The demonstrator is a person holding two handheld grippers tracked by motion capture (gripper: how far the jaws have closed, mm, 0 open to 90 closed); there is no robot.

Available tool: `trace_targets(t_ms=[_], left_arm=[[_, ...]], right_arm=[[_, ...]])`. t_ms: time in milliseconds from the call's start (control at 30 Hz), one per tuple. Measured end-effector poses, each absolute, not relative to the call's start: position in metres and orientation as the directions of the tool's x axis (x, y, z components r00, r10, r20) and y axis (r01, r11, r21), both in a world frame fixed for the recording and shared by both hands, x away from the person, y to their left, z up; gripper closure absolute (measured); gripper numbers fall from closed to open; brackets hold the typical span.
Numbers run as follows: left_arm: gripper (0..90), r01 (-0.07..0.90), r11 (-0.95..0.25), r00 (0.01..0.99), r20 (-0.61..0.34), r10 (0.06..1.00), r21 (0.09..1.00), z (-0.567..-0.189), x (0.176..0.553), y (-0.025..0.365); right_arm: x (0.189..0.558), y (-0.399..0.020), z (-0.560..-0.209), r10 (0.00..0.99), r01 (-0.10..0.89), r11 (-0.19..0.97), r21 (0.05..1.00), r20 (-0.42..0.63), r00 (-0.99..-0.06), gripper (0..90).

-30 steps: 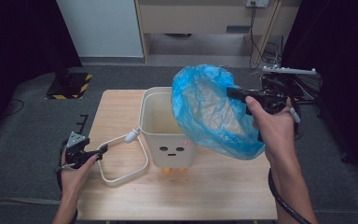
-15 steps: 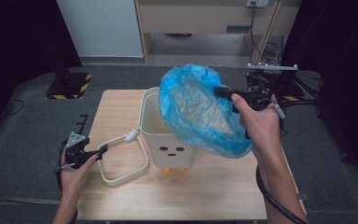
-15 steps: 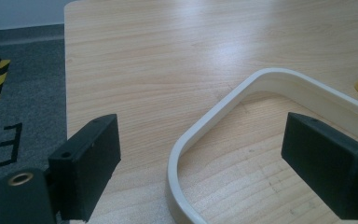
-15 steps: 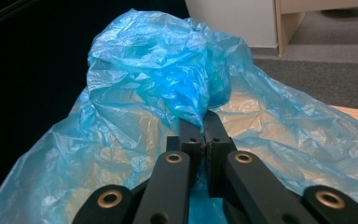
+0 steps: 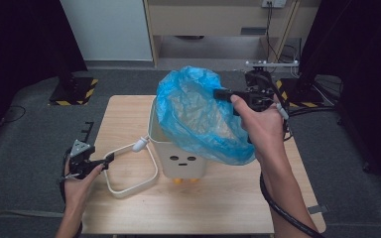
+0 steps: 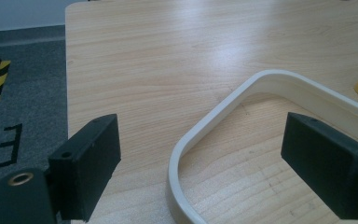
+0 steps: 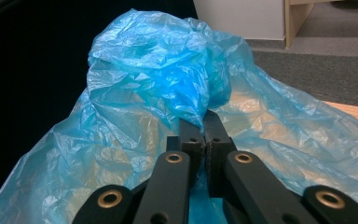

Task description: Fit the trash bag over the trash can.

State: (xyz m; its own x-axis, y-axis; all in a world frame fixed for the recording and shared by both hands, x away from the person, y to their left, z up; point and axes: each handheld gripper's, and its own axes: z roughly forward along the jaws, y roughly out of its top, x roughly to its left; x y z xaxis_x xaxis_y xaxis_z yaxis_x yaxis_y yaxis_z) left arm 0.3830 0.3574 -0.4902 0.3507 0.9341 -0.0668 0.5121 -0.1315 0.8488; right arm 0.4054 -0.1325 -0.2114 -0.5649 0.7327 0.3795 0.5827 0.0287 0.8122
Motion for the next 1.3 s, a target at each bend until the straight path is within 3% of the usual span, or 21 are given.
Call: trace_targets(t_ms=[1300], left_arm=[[11.5,0.509,-0.132,0.355,-0.068,0.932,0.851,-0.489,0.383,0.358]], right_arm=[[0.407,-0.050,-0.216,0.687,0.579,0.196,0.791,0.311,-0.657,89.6]])
